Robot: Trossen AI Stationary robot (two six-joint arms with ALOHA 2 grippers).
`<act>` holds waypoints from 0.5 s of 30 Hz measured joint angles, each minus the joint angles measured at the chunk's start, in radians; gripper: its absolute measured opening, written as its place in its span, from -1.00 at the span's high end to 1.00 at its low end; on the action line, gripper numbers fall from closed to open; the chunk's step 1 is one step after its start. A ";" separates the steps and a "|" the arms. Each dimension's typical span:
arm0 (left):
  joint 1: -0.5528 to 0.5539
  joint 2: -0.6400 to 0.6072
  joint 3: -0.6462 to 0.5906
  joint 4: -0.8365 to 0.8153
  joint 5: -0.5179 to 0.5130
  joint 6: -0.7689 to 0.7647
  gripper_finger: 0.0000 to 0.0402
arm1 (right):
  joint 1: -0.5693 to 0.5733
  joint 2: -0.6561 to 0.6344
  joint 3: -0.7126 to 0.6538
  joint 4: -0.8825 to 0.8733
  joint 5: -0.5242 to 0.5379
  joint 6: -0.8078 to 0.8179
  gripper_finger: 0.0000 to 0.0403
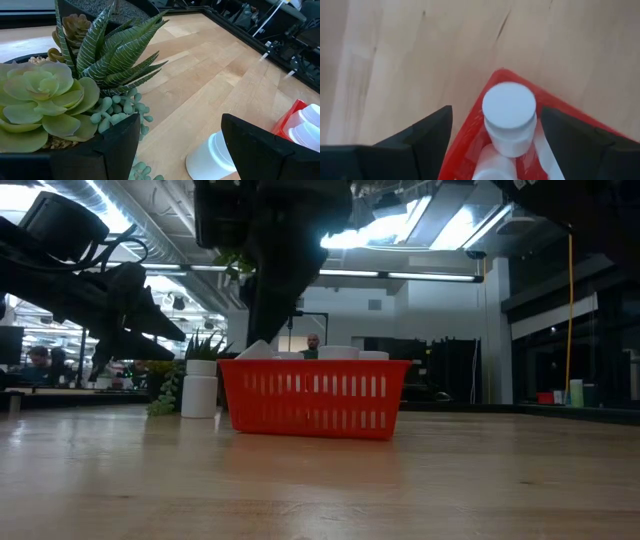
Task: Pick and place pill bottles into a basket
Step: Put the white pill bottle into the bin
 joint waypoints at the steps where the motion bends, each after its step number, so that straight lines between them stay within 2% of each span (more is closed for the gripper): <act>1: 0.000 0.000 0.000 0.000 0.000 0.000 -0.35 | 0.000 0.001 0.000 -0.005 0.000 0.000 -0.51; 10: 0.000 0.000 0.000 0.000 0.000 0.000 -0.35 | -0.001 0.012 0.000 0.020 0.010 -0.012 -0.50; 15: 0.000 0.000 0.000 0.000 0.000 0.000 -0.35 | -0.006 0.012 0.000 0.022 0.018 -0.013 -0.37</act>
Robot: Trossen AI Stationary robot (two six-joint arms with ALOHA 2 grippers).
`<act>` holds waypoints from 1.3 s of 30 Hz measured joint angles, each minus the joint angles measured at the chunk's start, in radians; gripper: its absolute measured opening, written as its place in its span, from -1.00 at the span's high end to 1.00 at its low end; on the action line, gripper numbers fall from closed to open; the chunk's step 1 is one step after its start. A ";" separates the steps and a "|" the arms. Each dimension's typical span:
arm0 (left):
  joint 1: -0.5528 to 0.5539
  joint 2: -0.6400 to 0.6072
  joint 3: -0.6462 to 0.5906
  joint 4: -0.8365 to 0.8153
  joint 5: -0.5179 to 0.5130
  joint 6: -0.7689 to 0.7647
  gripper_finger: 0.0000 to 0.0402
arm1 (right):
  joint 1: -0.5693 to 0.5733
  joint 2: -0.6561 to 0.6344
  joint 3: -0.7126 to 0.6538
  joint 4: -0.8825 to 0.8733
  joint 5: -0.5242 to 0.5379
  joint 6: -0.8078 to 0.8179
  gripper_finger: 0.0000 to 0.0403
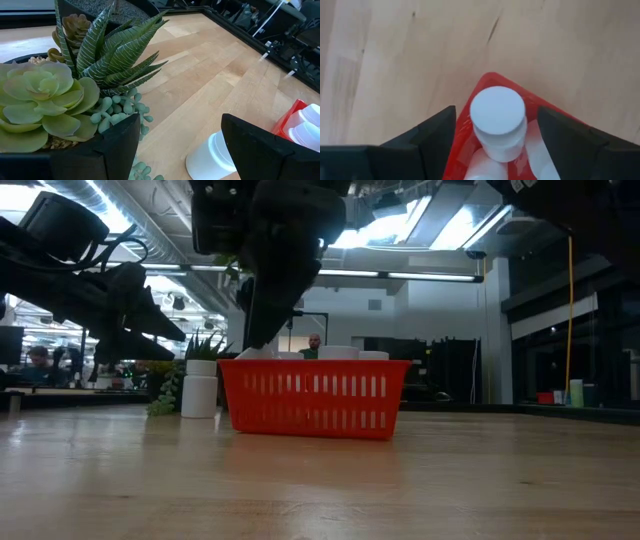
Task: Pick and place pill bottles into a basket
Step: Put the white pill bottle into the bin
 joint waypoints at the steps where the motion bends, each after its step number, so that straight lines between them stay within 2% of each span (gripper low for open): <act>1: 0.000 0.000 0.000 0.000 0.000 0.000 -0.35 | 0.000 0.000 0.000 0.000 0.000 0.000 -0.33; 8: 0.000 0.000 0.000 0.000 0.000 0.000 -0.35 | -0.001 0.000 0.000 0.000 0.000 -0.006 -0.06; 18: 0.000 0.000 0.000 0.000 0.000 0.000 -0.35 | -0.001 0.000 0.000 -0.001 -0.001 -0.025 -0.01; 26: 0.000 0.000 0.000 0.000 0.000 0.000 -0.35 | -0.001 -0.001 0.000 -0.001 -0.001 -0.024 0.26; 29: 0.000 0.000 0.000 0.000 0.000 0.000 -0.35 | -0.001 -0.001 0.000 -0.001 -0.002 -0.024 0.26; 35: 0.000 0.000 0.000 0.000 0.000 0.001 -0.35 | -0.001 -0.001 0.000 -0.002 -0.002 -0.025 0.12; 39: 0.000 0.000 0.000 0.000 0.000 0.000 -0.35 | -0.001 -0.001 0.000 -0.002 -0.002 -0.025 0.18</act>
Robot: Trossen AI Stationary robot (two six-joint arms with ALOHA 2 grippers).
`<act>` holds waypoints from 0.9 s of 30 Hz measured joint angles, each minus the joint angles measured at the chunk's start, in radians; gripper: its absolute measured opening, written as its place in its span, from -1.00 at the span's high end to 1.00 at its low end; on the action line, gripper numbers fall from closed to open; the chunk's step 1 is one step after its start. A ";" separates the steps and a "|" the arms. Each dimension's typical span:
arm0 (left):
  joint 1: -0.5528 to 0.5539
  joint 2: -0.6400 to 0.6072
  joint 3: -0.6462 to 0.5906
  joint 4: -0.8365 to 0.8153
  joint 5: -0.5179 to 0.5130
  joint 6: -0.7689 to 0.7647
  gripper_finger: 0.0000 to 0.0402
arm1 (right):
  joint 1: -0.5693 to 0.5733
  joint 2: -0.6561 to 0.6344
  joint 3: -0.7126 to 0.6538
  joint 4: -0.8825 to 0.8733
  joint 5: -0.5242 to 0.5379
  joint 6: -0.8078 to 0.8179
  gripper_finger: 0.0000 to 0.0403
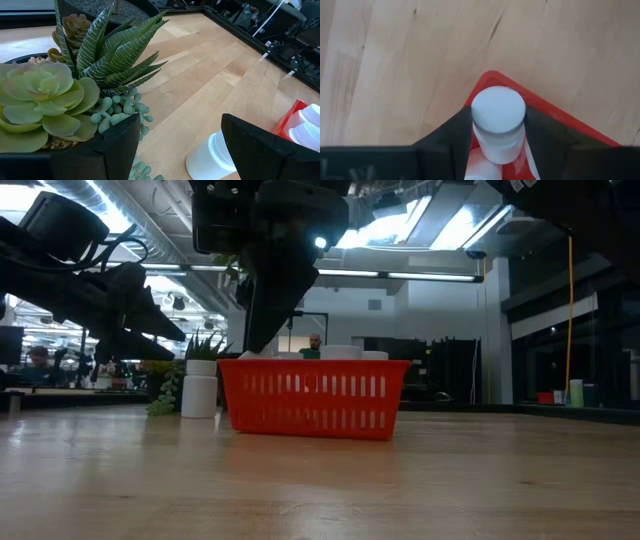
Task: Pick and place pill bottles into a basket
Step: Put the white pill bottle into the bin
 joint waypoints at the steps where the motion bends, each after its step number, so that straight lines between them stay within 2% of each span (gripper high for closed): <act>1: 0.000 0.000 0.000 0.000 0.000 0.000 -0.35 | 0.000 0.000 0.000 0.000 0.000 0.001 0.20; 5: 0.000 0.000 0.000 0.000 0.000 0.008 -0.35 | 0.000 -0.001 0.000 -0.016 -0.002 0.002 0.26; 12: 0.000 0.000 0.000 0.000 0.000 0.010 -0.35 | 0.000 -0.001 0.000 -0.028 -0.001 0.001 0.21; 27: 0.000 0.000 0.000 0.000 0.000 0.009 -0.35 | -0.009 -0.028 0.027 0.026 0.005 0.050 0.25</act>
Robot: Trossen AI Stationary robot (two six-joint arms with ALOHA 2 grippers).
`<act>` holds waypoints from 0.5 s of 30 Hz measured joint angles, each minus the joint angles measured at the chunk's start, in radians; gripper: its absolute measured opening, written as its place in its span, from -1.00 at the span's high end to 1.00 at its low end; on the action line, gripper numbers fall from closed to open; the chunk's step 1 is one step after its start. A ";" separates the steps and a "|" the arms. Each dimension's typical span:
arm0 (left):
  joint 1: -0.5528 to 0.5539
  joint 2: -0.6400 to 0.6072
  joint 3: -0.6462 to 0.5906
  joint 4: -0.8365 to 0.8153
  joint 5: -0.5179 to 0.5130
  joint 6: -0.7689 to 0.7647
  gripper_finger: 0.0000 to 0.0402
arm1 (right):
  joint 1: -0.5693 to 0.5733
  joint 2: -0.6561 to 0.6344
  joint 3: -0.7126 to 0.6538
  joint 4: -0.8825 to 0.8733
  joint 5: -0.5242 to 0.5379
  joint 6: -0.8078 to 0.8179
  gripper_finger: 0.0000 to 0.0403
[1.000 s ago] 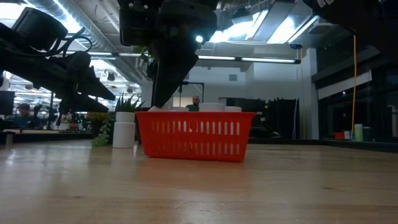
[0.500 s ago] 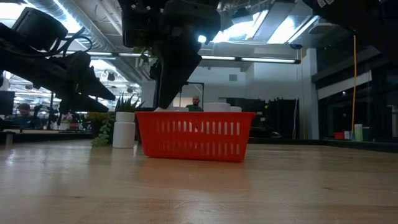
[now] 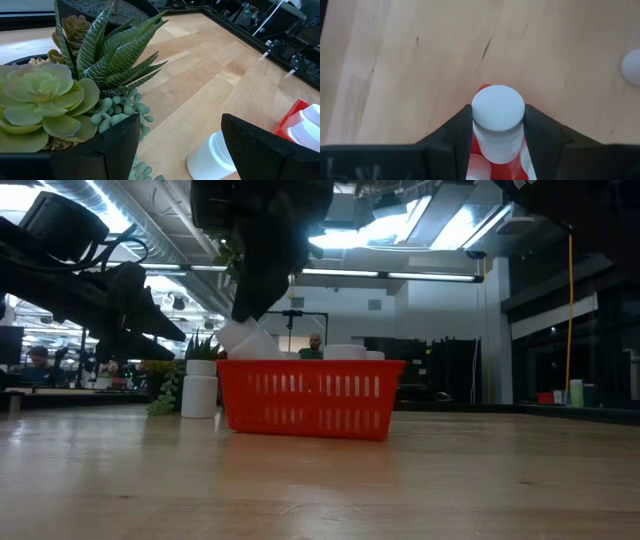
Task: Pick and place pill bottles into a basket
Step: Put the white pill bottle into the bin
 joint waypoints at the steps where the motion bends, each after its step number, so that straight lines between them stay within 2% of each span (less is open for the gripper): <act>1: 0.000 0.000 0.000 0.000 0.000 0.000 -0.35 | 0.000 -0.004 0.000 -0.001 0.004 0.004 0.25; 6: 0.000 0.000 0.000 0.000 0.000 -0.001 -0.35 | 0.000 -0.012 -0.001 -0.003 0.039 0.016 0.25; 15: 0.000 0.000 0.000 0.000 0.000 -0.005 -0.35 | 0.000 -0.016 -0.001 -0.013 0.036 0.083 0.25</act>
